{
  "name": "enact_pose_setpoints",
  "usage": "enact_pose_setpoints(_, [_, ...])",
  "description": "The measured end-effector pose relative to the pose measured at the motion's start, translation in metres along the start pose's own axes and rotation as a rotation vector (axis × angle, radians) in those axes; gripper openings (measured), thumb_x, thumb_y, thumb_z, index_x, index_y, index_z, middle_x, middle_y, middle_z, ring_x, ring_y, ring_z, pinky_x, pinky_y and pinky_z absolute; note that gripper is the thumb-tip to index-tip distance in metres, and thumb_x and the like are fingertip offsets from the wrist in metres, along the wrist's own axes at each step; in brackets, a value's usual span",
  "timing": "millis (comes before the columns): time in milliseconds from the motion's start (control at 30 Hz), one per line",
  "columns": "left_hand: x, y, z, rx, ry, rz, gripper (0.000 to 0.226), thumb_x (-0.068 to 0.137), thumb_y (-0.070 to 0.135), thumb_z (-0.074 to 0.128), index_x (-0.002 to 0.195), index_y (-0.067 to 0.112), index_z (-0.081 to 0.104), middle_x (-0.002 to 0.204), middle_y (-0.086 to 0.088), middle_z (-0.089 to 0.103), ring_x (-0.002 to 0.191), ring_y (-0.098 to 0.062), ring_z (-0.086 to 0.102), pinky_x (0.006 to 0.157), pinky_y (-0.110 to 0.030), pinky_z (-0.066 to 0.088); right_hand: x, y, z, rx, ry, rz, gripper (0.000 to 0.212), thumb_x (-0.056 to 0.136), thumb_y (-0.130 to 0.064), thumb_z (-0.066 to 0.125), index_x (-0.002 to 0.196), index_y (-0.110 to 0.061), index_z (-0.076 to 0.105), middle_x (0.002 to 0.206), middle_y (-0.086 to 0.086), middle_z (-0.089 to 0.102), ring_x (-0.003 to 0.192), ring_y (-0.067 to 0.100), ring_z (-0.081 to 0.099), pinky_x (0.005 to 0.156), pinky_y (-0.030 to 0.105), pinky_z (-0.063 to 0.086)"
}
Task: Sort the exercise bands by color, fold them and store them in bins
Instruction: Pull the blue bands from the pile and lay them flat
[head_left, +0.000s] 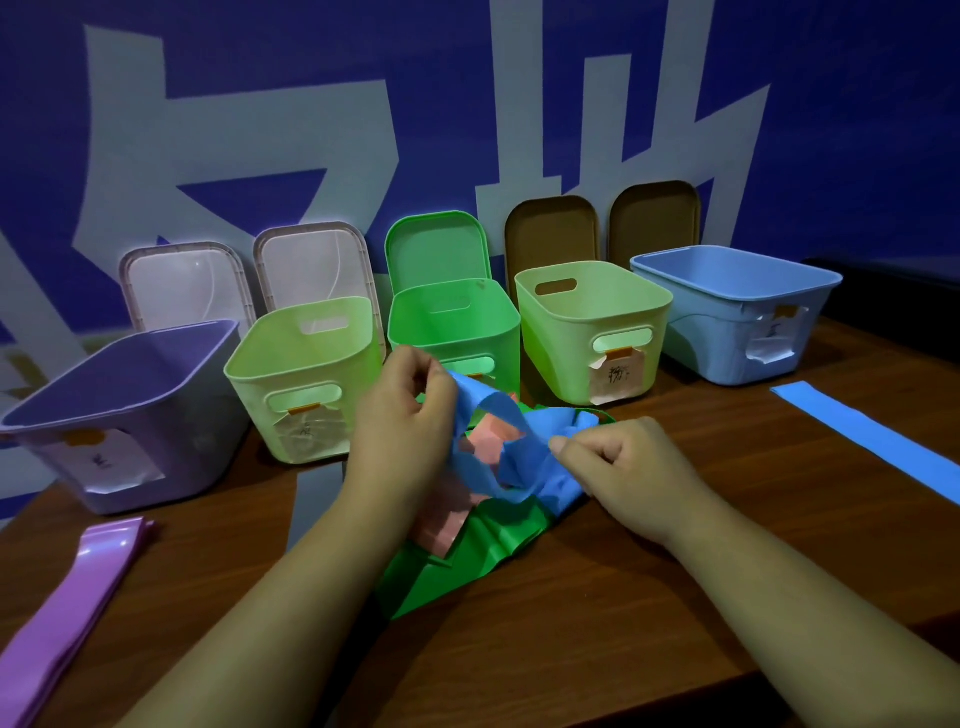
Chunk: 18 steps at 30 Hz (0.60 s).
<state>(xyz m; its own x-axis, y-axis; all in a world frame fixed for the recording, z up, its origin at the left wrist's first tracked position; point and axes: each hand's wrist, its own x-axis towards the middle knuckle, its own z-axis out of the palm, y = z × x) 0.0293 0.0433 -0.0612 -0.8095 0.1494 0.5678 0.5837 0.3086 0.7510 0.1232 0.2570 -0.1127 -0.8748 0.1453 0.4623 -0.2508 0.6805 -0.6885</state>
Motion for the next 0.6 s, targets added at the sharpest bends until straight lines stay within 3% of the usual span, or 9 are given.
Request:
enact_pose_setpoints(67, [0.0,0.005,0.001,-0.042,-0.058,-0.038,0.018,0.103,0.027,0.059,0.085,0.026,0.061,0.072,0.01,0.062,0.062,-0.016,0.063,0.055,-0.031,0.05,0.0,0.0,-0.001,0.03,0.039,-0.064,0.051,0.096,-0.048,0.063,0.061,-0.018,0.042,0.057,0.003,0.037,0.055,0.018,0.036,0.055,0.039,0.034])
enact_pose_setpoints(133, [0.002,0.009,0.004,-0.075,-0.095,-0.073,0.018,0.102,0.027,0.063,0.084,0.026,0.065,0.073,0.01,0.064,0.06,-0.015,0.063,0.052,-0.025,0.048,-0.001,-0.003,-0.002,0.062,0.066,-0.108,0.039,0.094,-0.047,0.066,0.069,-0.02,0.056,0.059,0.005,0.048,0.058,0.026,0.045,0.056,0.041,0.039])
enact_pose_setpoints(267, [0.004,0.018,0.007,-0.176,-0.252,-0.173,0.019,0.096,0.038,0.075,0.087,0.021,0.072,0.071,0.01,0.062,0.065,-0.011,0.055,0.063,-0.028,0.044,-0.004,-0.011,-0.002,0.147,0.016,-0.174,0.021,0.094,-0.046,0.07,0.091,-0.027,0.076,0.07,0.012,0.061,0.064,0.028,0.056,0.06,0.038,0.046])
enact_pose_setpoints(400, [0.0,0.036,0.007,-0.378,-0.432,-0.372,0.013,0.09,0.032,0.082,0.097,0.02,0.079,0.079,0.006,0.067,0.08,-0.016,0.06,0.075,-0.037,0.049,-0.006,-0.011,-0.002,0.173,-0.005,-0.152,0.021,0.087,-0.049,0.076,0.102,-0.035,0.077,0.07,0.007,0.057,0.062,0.022,0.054,0.059,0.031,0.044])
enact_pose_setpoints(500, [0.0,0.042,0.002,-0.33,-0.468,-0.319,0.023,0.079,0.018,0.086,0.099,0.027,0.078,0.104,0.003,0.075,0.094,-0.014,0.073,0.089,-0.037,0.057,-0.004,-0.008,0.0,0.222,0.027,-0.141,0.009,0.089,-0.034,0.082,0.094,-0.038,0.075,0.067,0.006,0.055,0.059,0.009,0.048,0.058,0.032,0.043])
enact_pose_setpoints(600, [-0.004,0.042,-0.003,-0.154,-0.579,-0.2,0.031,0.082,0.008,0.087,0.101,0.03,0.077,0.111,-0.002,0.078,0.103,-0.028,0.076,0.097,-0.049,0.062,-0.004,-0.007,0.001,0.246,0.068,-0.124,0.019,0.094,-0.014,0.082,0.091,-0.032,0.076,0.062,0.007,0.056,0.058,0.005,0.048,0.059,0.025,0.044])
